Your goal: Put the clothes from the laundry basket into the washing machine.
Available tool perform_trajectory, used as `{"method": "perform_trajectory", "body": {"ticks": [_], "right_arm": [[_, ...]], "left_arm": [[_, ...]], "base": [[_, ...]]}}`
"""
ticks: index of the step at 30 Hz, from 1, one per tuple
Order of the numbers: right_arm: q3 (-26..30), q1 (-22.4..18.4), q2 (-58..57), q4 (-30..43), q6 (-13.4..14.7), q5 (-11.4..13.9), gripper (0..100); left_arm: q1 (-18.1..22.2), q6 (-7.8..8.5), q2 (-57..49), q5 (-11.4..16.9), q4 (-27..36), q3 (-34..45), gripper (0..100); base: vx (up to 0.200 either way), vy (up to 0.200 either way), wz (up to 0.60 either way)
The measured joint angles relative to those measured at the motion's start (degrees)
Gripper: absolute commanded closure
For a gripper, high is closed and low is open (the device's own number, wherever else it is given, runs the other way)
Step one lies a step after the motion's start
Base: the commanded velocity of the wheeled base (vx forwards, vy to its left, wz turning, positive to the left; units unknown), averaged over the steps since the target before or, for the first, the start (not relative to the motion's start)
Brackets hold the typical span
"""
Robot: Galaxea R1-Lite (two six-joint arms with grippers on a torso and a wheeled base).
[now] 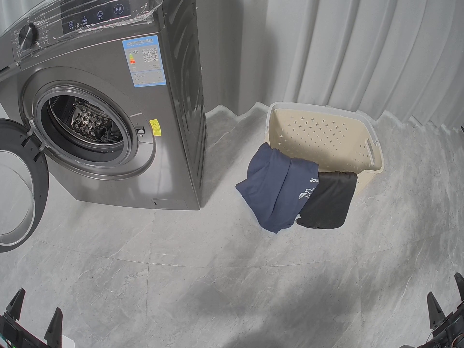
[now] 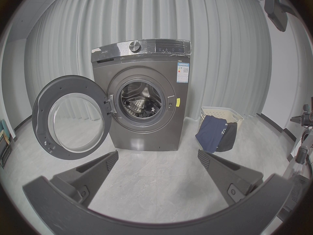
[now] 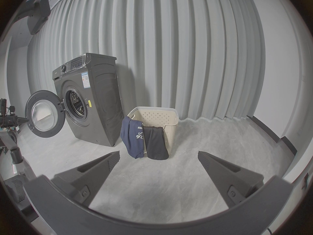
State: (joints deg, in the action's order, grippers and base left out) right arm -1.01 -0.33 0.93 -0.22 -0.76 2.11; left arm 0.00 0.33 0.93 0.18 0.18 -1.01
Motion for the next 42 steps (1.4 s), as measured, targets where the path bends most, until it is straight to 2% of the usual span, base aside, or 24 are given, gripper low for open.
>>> {"method": "perform_trajectory", "body": {"ticks": [4,22,37,42], "right_arm": [[0.00,0.11,0.00,0.00,0.00,-0.01,0],[0.00,0.06,0.00,-0.02,0.00,-0.01,0],[0.00,0.06,0.00,0.00,0.00,-0.01,0],[0.00,0.04,0.00,-0.02,-0.02,-0.01,0]], "left_arm": [[0.10,0.05,0.00,0.00,0.00,0.00,0],[0.02,-0.06,0.00,0.09,0.00,0.00,0],[0.05,-0.04,0.00,-0.02,0.00,0.00,0],[0.10,-0.11,0.00,0.00,0.00,0.00,0]], "base": [[0.000,-0.200,0.00],[0.000,0.000,0.00],[0.000,-0.200,0.00],[0.000,0.000,0.00]]}}
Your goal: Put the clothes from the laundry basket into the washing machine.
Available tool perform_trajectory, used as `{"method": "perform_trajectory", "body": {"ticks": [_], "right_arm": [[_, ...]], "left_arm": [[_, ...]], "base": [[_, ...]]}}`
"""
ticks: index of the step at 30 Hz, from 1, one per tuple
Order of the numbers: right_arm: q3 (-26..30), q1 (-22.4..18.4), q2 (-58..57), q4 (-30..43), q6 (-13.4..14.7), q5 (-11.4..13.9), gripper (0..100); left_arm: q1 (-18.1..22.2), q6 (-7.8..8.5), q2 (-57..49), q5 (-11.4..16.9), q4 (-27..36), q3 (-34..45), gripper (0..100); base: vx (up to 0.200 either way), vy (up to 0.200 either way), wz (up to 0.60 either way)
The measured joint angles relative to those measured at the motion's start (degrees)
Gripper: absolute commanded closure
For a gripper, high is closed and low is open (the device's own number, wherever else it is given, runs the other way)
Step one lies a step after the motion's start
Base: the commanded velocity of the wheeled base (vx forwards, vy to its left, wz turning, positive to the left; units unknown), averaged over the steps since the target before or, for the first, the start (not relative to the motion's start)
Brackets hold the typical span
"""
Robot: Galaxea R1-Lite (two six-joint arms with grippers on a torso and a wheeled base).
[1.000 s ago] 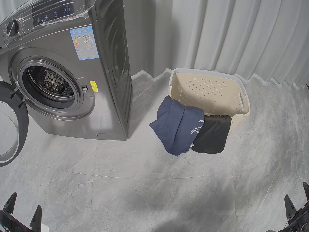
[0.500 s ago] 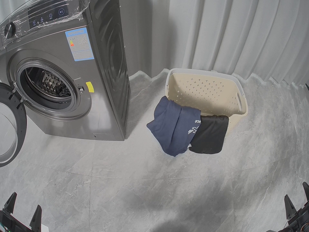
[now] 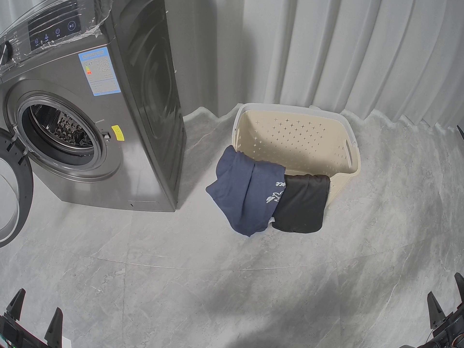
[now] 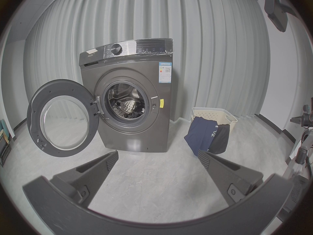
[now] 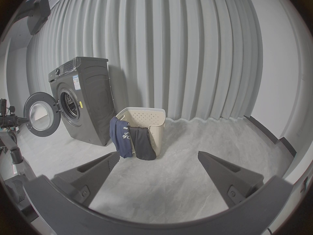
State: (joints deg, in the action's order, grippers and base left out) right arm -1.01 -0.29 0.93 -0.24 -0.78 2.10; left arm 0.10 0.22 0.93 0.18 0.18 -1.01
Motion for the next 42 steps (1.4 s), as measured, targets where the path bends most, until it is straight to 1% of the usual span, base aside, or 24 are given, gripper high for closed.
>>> {"method": "perform_trajectory", "body": {"ticks": [4,13,22,34,42], "right_arm": [[0.00,-0.11,0.00,0.02,0.02,-0.11,0],[0.00,-0.04,0.00,0.02,0.00,-0.02,0],[0.00,-0.04,0.00,-0.05,0.02,0.00,0],[0.00,-0.15,0.00,-0.11,0.02,-0.10,0],[0.00,-0.15,0.00,-0.11,0.00,-0.02,0]], "left_arm": [[0.00,-0.15,0.00,0.04,-0.02,0.00,0],[-0.07,-0.40,0.00,0.06,0.02,0.00,0],[-0.10,-0.40,0.00,0.09,-0.02,0.00,0],[-0.05,-0.46,0.00,-0.02,0.02,0.00,0],[-0.05,-0.01,0.00,0.00,0.02,0.00,0]], "base": [[0.000,0.000,0.00],[0.200,0.000,0.00],[0.000,0.000,0.00],[0.000,-0.200,0.00],[0.000,0.000,0.00]]}}
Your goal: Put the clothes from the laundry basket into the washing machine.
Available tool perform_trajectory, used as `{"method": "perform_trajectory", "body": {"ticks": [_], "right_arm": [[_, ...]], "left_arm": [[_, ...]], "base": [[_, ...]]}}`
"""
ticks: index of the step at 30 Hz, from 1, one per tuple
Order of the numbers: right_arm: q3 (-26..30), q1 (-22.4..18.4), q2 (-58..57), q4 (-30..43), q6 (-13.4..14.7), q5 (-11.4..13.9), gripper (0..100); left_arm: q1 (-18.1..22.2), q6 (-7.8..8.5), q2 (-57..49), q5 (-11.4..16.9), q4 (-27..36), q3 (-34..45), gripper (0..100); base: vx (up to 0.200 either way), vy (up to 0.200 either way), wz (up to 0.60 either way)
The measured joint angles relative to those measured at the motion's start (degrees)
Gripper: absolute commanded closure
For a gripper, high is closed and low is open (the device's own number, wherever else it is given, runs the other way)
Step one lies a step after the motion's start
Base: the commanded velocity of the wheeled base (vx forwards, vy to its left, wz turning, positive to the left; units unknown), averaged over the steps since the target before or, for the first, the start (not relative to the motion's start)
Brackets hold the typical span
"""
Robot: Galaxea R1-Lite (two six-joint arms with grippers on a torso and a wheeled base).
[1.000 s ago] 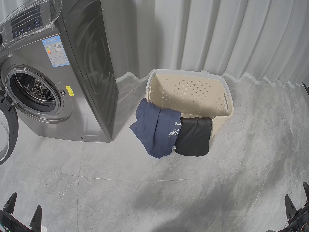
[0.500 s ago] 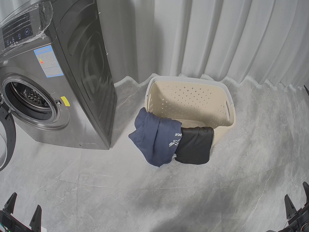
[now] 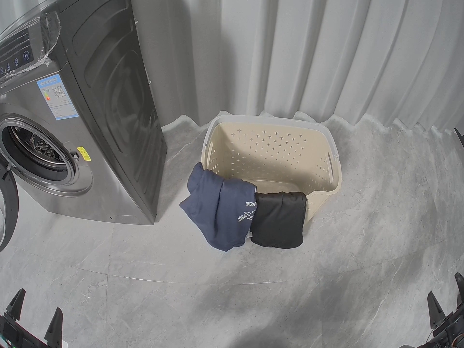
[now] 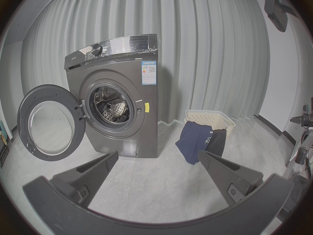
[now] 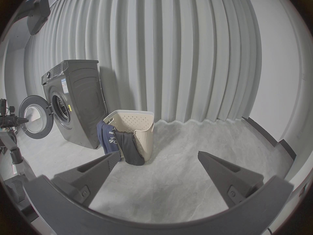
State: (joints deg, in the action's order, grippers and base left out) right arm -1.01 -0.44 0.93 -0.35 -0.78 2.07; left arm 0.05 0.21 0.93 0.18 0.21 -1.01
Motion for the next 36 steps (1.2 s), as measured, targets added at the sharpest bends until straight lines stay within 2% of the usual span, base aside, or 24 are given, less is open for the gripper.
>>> {"method": "perform_trajectory", "body": {"ticks": [13,18,25,29,36], "right_arm": [[0.00,0.06,0.00,0.15,0.27,-0.07,0],[-0.09,0.11,0.00,-0.87,0.29,-0.29,0],[-8.90,0.34,2.65,-1.12,0.57,0.13,0],[-11.97,0.82,9.55,-0.88,1.10,2.33,0],[-11.74,2.50,25.86,-2.95,2.23,6.84,0]], "left_arm": [[0.00,-0.18,0.00,0.06,-0.02,0.00,0],[0.00,-0.16,0.00,0.09,-0.05,0.00,0],[-0.05,-0.10,0.00,0.09,-0.02,0.00,0],[-0.05,-0.10,0.00,0.09,-0.02,0.00,0],[-0.05,-0.10,0.00,0.09,-0.02,0.00,0]], "base": [[0.185,0.000,0.00],[0.000,0.000,0.00],[0.000,0.000,0.00],[0.000,0.000,0.00],[0.000,0.000,0.00]]}}
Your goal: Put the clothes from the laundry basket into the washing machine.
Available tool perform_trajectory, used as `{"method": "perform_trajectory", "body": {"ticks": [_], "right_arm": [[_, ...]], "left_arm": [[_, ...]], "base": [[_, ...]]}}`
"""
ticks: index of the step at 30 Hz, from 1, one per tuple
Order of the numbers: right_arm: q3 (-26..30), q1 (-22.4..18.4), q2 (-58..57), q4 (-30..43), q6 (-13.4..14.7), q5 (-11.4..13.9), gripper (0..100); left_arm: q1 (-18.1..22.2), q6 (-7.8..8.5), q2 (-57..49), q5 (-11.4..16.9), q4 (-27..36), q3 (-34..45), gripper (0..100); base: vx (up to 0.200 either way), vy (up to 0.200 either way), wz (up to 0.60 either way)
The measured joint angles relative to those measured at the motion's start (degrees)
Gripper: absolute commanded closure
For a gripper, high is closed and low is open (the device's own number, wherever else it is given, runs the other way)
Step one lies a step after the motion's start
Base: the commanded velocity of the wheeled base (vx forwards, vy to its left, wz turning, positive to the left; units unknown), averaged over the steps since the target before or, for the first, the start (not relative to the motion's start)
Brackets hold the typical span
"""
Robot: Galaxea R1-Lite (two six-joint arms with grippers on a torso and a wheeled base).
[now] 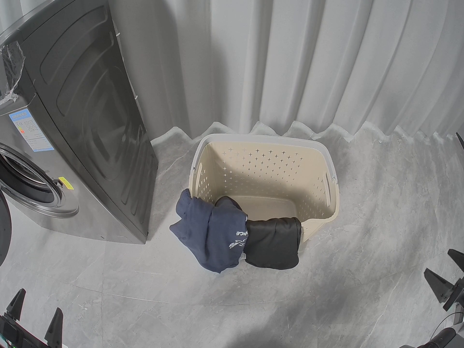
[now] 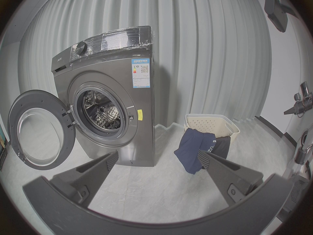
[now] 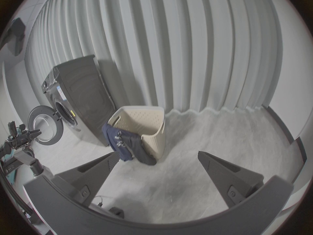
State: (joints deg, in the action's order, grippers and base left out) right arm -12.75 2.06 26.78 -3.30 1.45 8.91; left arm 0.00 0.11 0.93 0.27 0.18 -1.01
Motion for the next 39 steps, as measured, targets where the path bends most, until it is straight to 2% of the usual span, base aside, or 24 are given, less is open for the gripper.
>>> {"method": "perform_trajectory", "body": {"ticks": [5,15,21,25,29,34,39], "right_arm": [[0.52,1.62,11.86,-4.95,0.32,1.38,0],[1.56,5.88,34.99,-23.43,3.30,2.15,0],[1.65,8.68,44.61,-28.42,4.79,2.24,0],[1.57,11.78,49.26,-33.65,7.80,2.22,0],[1.60,15.14,53.57,-36.52,10.09,1.12,0],[1.57,19.36,58.66,-40.88,10.80,-1.69,0],[1.54,22.58,63.10,-44.13,10.92,-3.66,0]], "left_arm": [[0.00,-0.01,0.00,0.02,0.00,0.00,0],[0.05,0.00,0.00,0.00,-0.02,0.00,0],[0.00,-0.01,0.00,0.00,-0.02,0.00,0],[0.00,-0.01,0.00,0.00,0.00,0.00,0],[0.00,-0.01,0.00,0.00,0.00,0.00,0],[0.00,-0.01,0.00,0.00,-0.02,0.00,0],[0.00,-0.11,0.00,0.00,0.00,0.00,0]], "base": [[0.000,0.000,0.00],[0.000,0.000,0.00],[0.000,0.000,0.00],[0.000,0.000,0.00],[0.000,-0.050,0.00],[0.000,-0.200,0.00],[0.000,0.000,0.00]]}}
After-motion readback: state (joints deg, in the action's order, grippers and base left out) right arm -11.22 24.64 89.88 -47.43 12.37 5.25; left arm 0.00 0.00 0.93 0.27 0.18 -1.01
